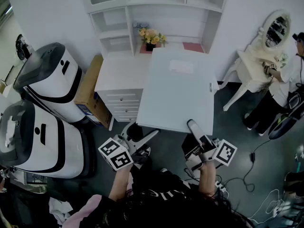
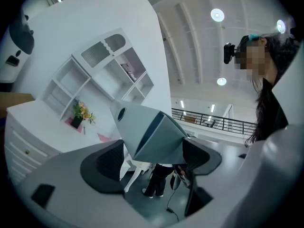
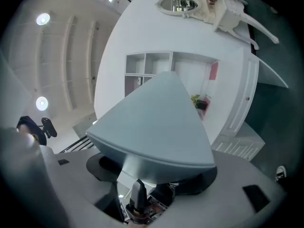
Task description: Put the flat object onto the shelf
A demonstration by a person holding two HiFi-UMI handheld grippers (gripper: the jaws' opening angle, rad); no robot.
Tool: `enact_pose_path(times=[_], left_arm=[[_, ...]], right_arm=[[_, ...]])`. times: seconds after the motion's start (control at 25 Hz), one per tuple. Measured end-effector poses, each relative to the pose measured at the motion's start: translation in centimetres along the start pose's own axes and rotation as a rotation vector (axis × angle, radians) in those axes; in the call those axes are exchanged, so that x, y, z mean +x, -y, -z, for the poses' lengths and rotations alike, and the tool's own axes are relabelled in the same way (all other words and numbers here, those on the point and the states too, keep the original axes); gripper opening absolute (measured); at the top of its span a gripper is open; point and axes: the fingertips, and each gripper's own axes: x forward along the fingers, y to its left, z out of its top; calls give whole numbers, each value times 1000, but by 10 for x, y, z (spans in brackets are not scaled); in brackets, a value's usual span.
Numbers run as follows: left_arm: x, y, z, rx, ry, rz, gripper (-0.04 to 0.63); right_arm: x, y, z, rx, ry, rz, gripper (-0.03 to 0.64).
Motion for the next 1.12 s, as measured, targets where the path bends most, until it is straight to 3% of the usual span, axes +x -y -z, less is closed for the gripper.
enact_pose_path(times=[0.68,1.12], left_arm=[[-22,5,12,7,9,-56,385],[5,23,28,23,-57,-6,387]], right_arm=[[-6,1,20,20,-43,1,304],[-36,5,-2,26,21,20,305]])
